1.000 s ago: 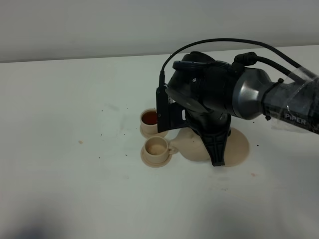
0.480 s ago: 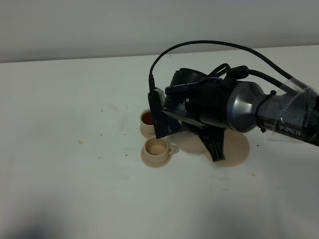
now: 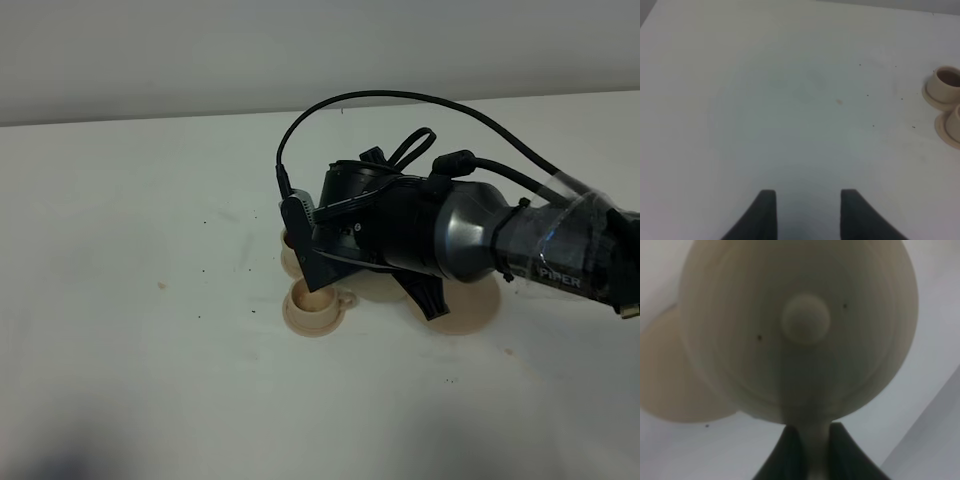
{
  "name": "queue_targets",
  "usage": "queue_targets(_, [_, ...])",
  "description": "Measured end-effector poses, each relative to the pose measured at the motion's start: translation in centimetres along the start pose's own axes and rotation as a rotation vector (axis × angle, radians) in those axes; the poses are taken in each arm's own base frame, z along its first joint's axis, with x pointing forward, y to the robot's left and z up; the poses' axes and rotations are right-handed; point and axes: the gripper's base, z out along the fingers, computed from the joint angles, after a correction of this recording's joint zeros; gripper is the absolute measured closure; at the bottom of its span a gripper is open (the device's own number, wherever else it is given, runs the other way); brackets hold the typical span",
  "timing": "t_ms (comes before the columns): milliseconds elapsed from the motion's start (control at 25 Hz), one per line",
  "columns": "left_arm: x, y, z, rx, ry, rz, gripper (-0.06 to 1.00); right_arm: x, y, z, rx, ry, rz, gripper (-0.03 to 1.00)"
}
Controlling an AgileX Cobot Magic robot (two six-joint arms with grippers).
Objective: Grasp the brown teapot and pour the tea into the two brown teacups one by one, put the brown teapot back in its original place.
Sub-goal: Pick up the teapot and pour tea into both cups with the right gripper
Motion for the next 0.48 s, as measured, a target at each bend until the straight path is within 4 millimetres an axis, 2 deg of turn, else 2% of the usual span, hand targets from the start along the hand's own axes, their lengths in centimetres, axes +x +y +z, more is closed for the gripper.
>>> queue_targets(480, [0.00,0.00,0.00,0.000,0.000,0.002,0.62,-0.13,-0.20,0.02,0.024,-0.014,-0.010,0.86])
